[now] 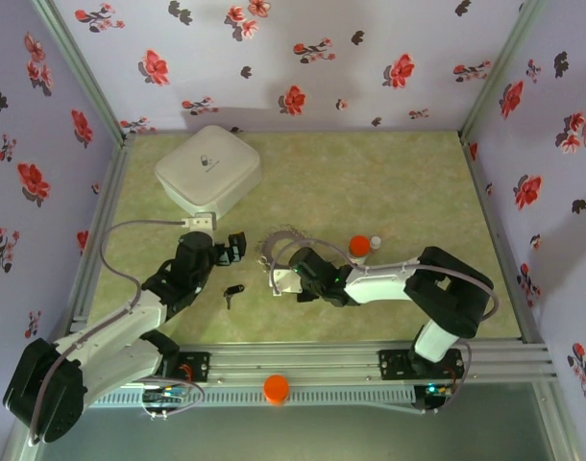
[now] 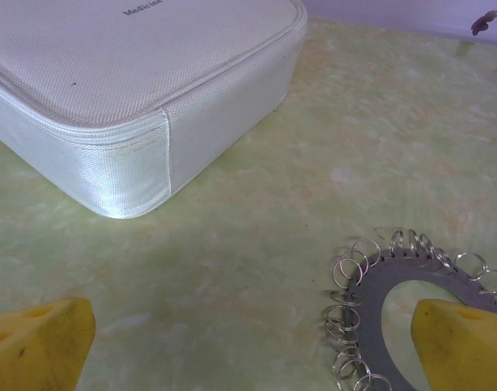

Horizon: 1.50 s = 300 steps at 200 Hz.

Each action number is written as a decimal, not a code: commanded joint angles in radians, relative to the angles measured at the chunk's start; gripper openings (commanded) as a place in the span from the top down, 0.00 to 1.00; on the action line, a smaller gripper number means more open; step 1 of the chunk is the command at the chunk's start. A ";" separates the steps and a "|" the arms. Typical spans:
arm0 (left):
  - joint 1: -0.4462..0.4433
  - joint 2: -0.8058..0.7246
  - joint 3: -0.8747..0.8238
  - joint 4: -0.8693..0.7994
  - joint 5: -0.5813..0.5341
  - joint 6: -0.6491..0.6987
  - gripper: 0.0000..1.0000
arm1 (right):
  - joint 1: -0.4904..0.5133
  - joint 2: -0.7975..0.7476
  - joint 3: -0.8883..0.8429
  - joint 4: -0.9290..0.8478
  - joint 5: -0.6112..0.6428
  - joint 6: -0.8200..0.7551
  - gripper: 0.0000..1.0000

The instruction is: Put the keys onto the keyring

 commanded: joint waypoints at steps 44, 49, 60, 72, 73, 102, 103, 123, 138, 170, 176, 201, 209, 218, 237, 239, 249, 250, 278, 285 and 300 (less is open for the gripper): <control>0.010 -0.013 -0.006 0.017 0.011 -0.023 0.00 | 0.003 0.036 0.018 0.037 0.046 0.001 0.87; 0.009 -0.013 -0.006 0.017 0.011 -0.023 0.00 | 0.003 0.037 0.019 0.039 0.047 0.001 0.87; 0.009 -0.015 -0.006 0.015 0.012 -0.022 0.00 | 0.003 0.038 0.020 0.042 0.048 0.003 0.88; 0.009 -0.017 -0.006 0.014 0.012 -0.021 0.00 | 0.003 0.038 0.021 0.036 0.055 0.005 0.90; 0.009 -0.017 -0.006 0.013 0.012 -0.021 0.00 | 0.003 0.038 0.022 0.035 0.055 0.007 0.91; 0.009 -0.026 -0.010 0.012 0.013 -0.020 0.00 | -0.002 0.005 0.021 0.017 0.076 0.035 1.00; 0.009 -0.028 -0.010 0.011 0.013 -0.019 0.00 | -0.003 0.003 0.020 0.017 0.076 0.037 1.00; 0.009 -0.038 -0.015 0.010 0.013 -0.017 0.00 | -0.013 -0.048 0.003 0.011 0.055 0.077 1.00; 0.009 -0.043 -0.022 0.018 0.012 -0.012 0.00 | -0.024 -0.093 -0.015 0.001 0.025 0.111 1.00; 0.009 -0.036 -0.018 0.035 0.024 0.010 0.00 | -0.071 -0.200 -0.053 -0.042 -0.094 0.215 1.00; 0.009 -0.034 -0.018 0.041 0.029 0.013 0.00 | -0.082 -0.218 -0.059 -0.048 -0.120 0.237 1.00; 0.009 -0.026 -0.016 0.055 0.041 0.020 0.00 | -0.126 -0.274 -0.071 -0.093 -0.234 0.308 1.00; 0.009 -0.025 -0.015 0.058 0.045 0.019 0.00 | -0.142 -0.285 -0.073 -0.110 -0.280 0.331 1.00; 0.009 -0.025 -0.015 0.059 0.048 0.019 0.00 | -0.152 -0.291 -0.072 -0.128 -0.319 0.348 1.00; 0.009 -0.025 -0.014 0.061 0.057 0.017 0.00 | -0.154 -0.293 -0.069 -0.170 -0.336 0.384 1.00; 0.010 -0.023 -0.013 0.061 0.058 0.017 0.00 | -0.155 -0.292 -0.068 -0.172 -0.337 0.392 1.00; 0.009 -0.023 -0.011 0.062 0.061 0.021 0.00 | -0.154 -0.293 -0.068 -0.182 -0.346 0.430 1.00; 0.009 -0.023 -0.011 0.062 0.061 0.022 0.00 | -0.154 -0.292 -0.068 -0.183 -0.347 0.433 1.00; 0.009 -0.007 0.000 0.066 0.068 0.029 0.00 | -0.153 -0.285 -0.060 -0.202 -0.342 0.624 1.00; 0.010 -0.001 0.002 0.071 0.070 0.029 0.00 | -0.154 -0.278 -0.055 -0.211 -0.342 0.666 1.00; 0.009 0.011 0.002 0.079 0.076 0.025 0.00 | -0.149 -0.259 -0.046 -0.241 -0.342 0.735 1.00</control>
